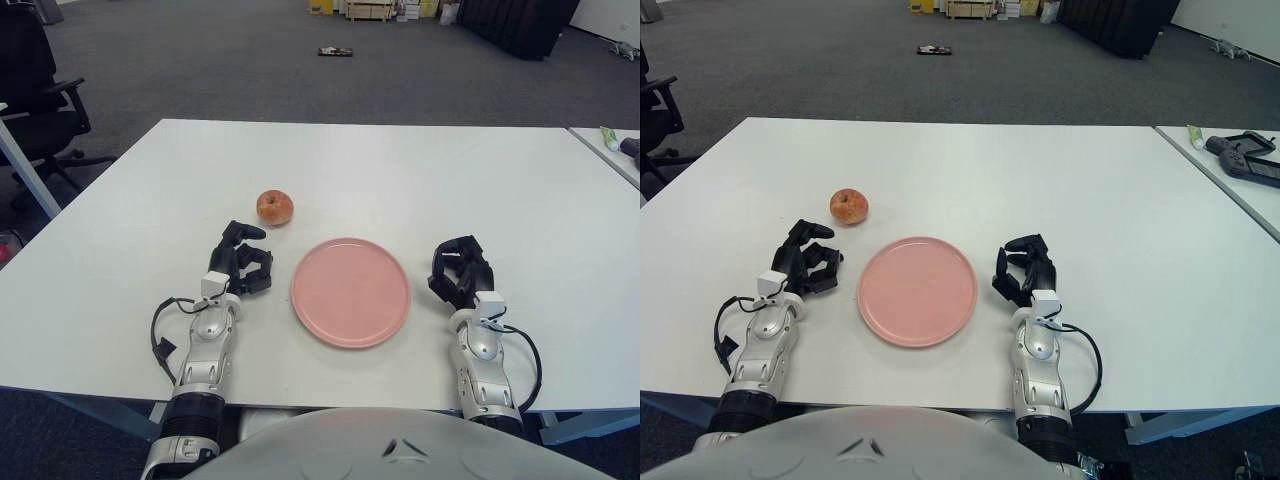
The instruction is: Put the apple into the plate.
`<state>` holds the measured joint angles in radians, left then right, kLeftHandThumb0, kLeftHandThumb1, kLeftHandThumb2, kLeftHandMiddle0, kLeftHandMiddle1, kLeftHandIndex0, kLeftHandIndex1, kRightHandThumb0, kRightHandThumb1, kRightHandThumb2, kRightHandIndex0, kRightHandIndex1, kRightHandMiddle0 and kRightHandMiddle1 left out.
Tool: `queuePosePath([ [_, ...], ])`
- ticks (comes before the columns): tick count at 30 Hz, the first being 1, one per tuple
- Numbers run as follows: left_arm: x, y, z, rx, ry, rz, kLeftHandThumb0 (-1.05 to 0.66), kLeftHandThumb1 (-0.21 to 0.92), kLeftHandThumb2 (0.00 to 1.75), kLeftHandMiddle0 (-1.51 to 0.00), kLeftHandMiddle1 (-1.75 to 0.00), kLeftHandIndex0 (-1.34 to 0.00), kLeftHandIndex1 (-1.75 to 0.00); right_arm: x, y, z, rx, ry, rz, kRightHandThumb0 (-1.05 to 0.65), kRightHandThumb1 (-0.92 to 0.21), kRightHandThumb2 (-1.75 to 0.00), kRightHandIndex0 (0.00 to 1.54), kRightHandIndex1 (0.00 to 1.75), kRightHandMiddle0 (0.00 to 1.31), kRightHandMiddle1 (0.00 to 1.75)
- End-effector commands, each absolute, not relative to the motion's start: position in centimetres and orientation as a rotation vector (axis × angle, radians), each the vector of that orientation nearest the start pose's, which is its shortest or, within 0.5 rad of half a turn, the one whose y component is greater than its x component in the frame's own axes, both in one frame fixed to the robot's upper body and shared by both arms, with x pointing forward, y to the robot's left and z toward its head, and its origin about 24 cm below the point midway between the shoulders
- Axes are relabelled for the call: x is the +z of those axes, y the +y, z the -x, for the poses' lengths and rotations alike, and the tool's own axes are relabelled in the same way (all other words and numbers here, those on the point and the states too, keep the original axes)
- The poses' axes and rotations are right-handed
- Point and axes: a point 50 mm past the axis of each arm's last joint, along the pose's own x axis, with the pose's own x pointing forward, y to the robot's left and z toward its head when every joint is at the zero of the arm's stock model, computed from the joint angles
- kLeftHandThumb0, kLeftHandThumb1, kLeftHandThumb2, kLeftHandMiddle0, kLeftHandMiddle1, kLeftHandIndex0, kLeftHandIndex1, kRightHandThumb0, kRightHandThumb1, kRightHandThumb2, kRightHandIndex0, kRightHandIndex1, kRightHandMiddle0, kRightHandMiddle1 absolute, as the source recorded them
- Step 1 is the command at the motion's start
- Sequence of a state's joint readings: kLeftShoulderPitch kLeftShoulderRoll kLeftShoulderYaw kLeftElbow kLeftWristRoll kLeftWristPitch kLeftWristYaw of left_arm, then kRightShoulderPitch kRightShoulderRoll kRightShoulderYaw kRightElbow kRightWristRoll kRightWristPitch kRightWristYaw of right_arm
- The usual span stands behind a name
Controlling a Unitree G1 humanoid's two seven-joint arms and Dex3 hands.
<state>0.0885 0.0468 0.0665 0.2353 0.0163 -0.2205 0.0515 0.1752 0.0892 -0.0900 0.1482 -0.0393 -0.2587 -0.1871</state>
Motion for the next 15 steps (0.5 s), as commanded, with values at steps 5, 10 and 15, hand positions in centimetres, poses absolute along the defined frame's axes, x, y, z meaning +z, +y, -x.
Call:
queuePosePath([
  [5,-1.64,18.38,-22.07,0.130,0.127,-0.078,-0.01,0.37,1.14,-0.70,-1.37,-0.44,-1.75,-1.42,-17.33,-20.34,-0.328,0.096,-0.018,-0.40,-0.62,-0.94,0.43,1.74,0.38,1.75],
  [10,-1.65,18.44,-22.07,0.130,0.127,-0.085,-0.01,0.37,1.14,-0.70,-1.37,-0.44,-1.75,-1.50,-17.28,-20.35,-0.326,0.104,-0.022,-0.40,-0.62,-0.94,0.42,1.74,0.38,1.75],
  [15,-1.55,18.50,-22.15,0.128,0.123,-0.086,-0.01,0.37,1.14,-0.70,-1.37,-0.44,-1.75,-1.54,-17.24,-20.38,-0.334,0.106,-0.032,-0.39,-0.63,-0.93,0.42,1.74,0.38,1.75],
])
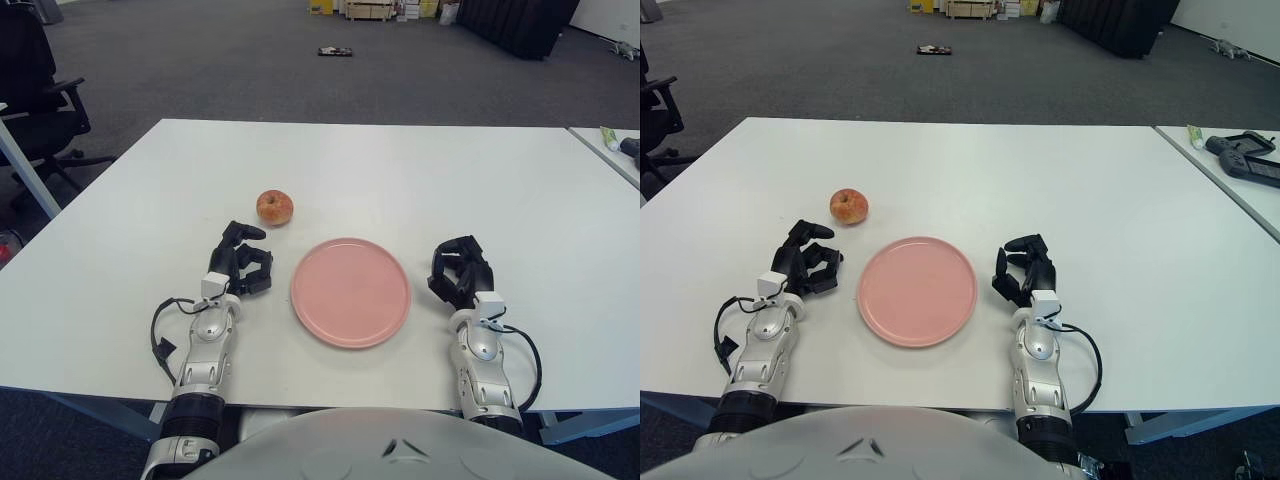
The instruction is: Put the apple into the plate.
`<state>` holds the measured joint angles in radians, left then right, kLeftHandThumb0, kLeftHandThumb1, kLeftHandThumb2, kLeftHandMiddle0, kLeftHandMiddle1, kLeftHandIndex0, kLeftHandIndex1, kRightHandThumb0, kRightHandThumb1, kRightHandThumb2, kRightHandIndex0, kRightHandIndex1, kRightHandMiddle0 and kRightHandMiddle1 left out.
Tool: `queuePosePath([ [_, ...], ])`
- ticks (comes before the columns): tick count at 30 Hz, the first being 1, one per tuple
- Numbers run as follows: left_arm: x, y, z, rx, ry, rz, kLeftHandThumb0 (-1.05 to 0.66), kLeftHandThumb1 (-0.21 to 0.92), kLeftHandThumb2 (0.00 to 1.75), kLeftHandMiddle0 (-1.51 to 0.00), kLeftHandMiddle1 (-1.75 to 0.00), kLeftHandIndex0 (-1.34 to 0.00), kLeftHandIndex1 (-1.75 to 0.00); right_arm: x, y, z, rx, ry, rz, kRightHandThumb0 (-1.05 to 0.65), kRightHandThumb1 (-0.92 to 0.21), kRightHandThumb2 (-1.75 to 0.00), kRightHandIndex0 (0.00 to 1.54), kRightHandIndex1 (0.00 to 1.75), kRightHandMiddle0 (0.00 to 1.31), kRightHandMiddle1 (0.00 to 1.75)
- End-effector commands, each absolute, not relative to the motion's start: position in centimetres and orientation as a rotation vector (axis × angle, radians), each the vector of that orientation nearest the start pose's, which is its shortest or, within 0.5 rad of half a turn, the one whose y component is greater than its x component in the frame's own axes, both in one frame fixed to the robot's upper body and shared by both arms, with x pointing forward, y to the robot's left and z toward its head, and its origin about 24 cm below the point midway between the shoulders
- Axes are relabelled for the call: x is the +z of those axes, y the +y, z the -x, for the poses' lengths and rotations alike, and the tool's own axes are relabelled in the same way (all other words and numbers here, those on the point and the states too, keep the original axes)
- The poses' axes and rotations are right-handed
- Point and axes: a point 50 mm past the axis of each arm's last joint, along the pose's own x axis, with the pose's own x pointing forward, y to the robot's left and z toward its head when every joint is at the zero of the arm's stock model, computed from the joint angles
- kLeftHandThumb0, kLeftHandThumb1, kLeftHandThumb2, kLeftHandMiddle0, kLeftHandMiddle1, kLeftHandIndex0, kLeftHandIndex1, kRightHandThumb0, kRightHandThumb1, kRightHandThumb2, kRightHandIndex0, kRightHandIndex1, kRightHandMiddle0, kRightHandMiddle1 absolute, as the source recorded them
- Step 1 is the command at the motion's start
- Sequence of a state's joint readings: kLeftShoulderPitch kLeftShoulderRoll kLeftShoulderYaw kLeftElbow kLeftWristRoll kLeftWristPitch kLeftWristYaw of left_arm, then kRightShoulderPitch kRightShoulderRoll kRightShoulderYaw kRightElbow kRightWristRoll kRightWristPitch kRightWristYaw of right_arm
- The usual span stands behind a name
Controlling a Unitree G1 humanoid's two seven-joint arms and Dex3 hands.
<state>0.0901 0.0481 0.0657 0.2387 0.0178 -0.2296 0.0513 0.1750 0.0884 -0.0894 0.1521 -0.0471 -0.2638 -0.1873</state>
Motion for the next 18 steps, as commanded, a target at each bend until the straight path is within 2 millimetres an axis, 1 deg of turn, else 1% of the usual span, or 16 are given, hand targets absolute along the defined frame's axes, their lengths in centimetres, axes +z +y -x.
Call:
queuePosePath([
  [1,-1.5,18.5,-22.2,0.127,0.123,-0.085,-0.01,0.37,1.14,-0.70,-1.37,-0.45,-1.75,-1.5,-17.2,-20.4,-0.334,0.106,-0.032,-0.39,-0.63,-0.93,0.42,1.74,0.38,1.75],
  [10,-1.2,19.0,-22.9,0.128,0.101,-0.087,-0.01,0.38,1.13,-0.68,-1.38,-0.45,-1.75,-1.6,-17.1,-20.5,-0.337,0.107,-0.023,-0.39,-0.63,-0.92,0.43,1.73,0.37,1.75],
  [18,0.6,19.7,-24.7,0.157,0.022,-0.143,-0.01,0.42,1.08,-0.65,-1.39,-0.41,-1.75,-1.7,-17.1,-20.5,-0.332,0.111,-0.018,-0.39,-0.63,-0.92,0.46,1.73,0.37,1.75],
])
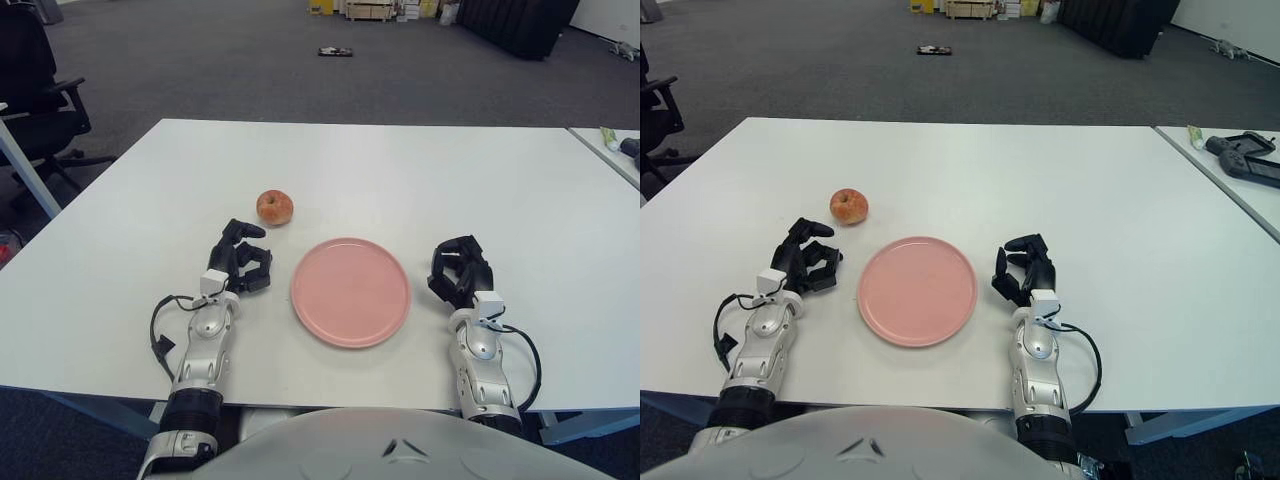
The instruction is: Put the apple into the plate.
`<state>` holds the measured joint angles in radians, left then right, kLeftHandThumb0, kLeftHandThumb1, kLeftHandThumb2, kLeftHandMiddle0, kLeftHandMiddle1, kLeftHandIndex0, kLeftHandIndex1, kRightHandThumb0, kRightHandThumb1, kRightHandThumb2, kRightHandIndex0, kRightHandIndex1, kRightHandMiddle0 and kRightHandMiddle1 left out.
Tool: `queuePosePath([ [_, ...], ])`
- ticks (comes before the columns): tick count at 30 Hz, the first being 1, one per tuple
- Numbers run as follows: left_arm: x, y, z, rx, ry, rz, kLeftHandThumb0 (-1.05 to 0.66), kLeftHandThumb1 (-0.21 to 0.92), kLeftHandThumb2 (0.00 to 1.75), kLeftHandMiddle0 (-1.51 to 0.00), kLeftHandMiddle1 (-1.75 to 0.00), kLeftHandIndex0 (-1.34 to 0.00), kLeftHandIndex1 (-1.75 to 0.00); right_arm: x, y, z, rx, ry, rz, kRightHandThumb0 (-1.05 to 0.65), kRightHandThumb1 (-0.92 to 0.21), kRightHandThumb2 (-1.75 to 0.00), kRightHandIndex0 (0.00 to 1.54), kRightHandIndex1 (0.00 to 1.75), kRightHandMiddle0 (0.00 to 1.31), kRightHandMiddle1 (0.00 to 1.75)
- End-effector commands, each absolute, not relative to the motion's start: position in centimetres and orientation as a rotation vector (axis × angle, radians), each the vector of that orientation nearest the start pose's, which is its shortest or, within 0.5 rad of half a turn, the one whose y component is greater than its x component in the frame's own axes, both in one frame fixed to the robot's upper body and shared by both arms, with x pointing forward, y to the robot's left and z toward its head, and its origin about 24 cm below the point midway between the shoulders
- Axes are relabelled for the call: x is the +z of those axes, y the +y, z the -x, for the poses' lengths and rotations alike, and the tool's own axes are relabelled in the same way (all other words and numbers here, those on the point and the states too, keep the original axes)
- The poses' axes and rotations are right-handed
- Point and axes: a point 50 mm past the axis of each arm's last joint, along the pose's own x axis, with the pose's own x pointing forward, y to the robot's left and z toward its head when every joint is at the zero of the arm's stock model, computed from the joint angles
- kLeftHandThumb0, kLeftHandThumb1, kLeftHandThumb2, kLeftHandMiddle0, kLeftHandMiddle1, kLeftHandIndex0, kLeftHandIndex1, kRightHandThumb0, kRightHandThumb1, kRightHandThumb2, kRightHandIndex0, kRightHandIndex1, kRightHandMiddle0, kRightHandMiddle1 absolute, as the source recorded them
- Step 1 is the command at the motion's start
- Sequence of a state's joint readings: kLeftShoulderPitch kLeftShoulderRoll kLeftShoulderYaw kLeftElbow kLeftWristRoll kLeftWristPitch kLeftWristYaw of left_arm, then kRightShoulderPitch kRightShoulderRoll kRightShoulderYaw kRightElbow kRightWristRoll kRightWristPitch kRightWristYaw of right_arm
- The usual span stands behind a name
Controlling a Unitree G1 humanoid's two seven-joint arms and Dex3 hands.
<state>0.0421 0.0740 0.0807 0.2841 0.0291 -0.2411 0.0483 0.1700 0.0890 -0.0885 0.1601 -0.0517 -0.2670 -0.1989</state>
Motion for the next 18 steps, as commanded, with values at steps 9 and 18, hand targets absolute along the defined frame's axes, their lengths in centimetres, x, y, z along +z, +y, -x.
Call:
queuePosePath([
  [9,3.3,19.7,-27.0,0.218,-0.117,-0.303,-0.01,0.79,0.60,-0.41,-1.38,-0.27,-1.75,-1.8,-17.1,-20.5,-0.335,0.117,-0.020,-0.39,-0.64,-0.92,0.43,1.72,0.37,1.75],
  [18,5.1,19.8,-29.3,0.261,-0.296,-0.528,-0.77,0.85,0.59,-0.01,-0.32,-0.02,-0.61,-1.9,-17.1,-20.5,-0.336,0.124,-0.020,-0.39,-0.64,-0.91,0.43,1.72,0.37,1.75],
])
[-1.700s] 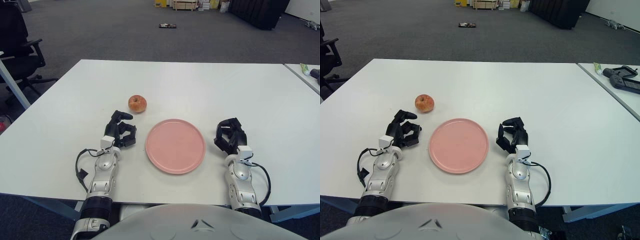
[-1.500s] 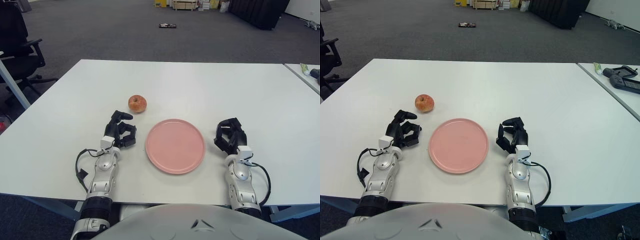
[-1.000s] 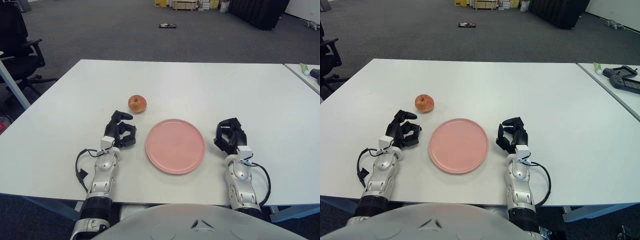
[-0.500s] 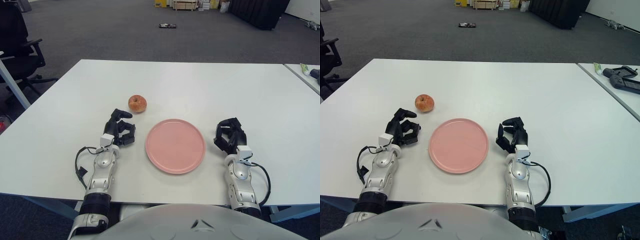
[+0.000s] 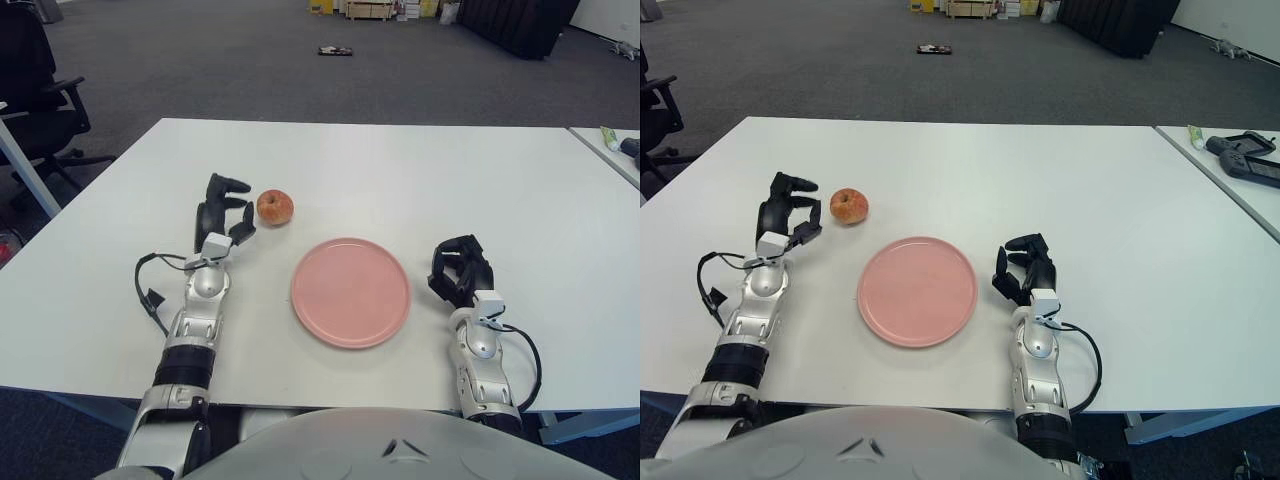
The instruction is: Put the apple into the plate.
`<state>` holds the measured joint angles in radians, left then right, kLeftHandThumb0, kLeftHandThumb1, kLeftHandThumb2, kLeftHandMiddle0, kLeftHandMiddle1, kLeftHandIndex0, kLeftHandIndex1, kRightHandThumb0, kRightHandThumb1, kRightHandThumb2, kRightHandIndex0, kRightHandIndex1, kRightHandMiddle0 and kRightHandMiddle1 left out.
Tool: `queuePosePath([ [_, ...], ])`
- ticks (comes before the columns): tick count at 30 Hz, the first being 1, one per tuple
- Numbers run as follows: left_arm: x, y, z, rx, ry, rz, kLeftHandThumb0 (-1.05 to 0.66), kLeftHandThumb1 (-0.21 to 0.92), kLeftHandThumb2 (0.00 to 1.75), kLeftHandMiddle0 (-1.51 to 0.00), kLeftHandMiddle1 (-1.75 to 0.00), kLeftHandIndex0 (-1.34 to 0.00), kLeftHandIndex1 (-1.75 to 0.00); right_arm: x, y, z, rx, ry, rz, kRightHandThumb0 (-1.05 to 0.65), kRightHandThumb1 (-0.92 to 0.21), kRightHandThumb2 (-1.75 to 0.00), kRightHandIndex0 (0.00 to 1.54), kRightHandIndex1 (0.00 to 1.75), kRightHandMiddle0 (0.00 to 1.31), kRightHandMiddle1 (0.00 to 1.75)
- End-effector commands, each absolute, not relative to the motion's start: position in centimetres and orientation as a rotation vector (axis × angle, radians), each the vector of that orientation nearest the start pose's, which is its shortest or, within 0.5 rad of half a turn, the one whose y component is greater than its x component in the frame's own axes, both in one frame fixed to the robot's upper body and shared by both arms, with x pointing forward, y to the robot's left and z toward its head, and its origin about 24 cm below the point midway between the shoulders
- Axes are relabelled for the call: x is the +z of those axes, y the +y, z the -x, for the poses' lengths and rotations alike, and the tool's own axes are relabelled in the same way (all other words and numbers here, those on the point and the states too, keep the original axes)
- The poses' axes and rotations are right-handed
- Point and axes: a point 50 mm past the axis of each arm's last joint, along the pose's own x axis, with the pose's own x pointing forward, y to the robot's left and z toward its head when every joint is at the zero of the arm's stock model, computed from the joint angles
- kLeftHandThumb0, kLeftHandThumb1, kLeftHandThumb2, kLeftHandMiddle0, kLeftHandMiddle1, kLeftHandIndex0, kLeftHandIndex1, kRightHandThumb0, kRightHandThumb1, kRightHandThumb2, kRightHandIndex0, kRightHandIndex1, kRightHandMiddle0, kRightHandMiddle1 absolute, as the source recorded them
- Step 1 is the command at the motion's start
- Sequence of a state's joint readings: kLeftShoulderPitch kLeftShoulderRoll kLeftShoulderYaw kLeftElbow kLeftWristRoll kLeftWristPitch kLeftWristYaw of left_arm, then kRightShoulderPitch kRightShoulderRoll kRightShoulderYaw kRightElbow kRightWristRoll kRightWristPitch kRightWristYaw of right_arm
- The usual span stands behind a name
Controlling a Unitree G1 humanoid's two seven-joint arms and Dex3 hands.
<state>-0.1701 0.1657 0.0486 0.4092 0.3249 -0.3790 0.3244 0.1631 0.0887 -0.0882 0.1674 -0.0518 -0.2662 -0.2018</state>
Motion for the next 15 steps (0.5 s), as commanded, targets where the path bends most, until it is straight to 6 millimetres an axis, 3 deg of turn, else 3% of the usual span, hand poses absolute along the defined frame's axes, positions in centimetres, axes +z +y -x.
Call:
queuePosePath([
  [1,5.1,19.8,-29.4,0.265,-0.311,-0.547,-0.82,0.85,0.57,-0.01,-0.20,-0.01,-0.47,-1.9,-17.1,-20.5,-0.337,0.124,-0.020,-0.39,-0.64,-0.91,0.43,1.72,0.37,1.75],
  [5,5.5,19.5,-30.1,0.270,-0.385,-0.662,-0.94,0.90,0.46,0.00,-0.04,0.00,-0.13,-1.8,-17.1,-20.4,-0.347,0.125,-0.024,-0.39,-0.64,-0.91,0.44,1.71,0.36,1.75],
  [10,5.9,18.7,-31.1,0.217,-0.418,-0.757,-1.03,0.89,0.34,0.00,-0.01,0.00,-0.02,-1.8,-17.1,-20.4,-0.347,0.121,-0.023,-0.39,-0.65,-0.89,0.44,1.70,0.36,1.75],
  [15,5.8,17.7,-32.3,0.117,-0.393,-0.865,-1.05,0.80,0.24,0.00,0.00,0.00,0.00,-1.8,-17.2,-20.4,-0.342,0.118,-0.014,-0.39,-0.65,-0.89,0.43,1.71,0.36,1.75],
])
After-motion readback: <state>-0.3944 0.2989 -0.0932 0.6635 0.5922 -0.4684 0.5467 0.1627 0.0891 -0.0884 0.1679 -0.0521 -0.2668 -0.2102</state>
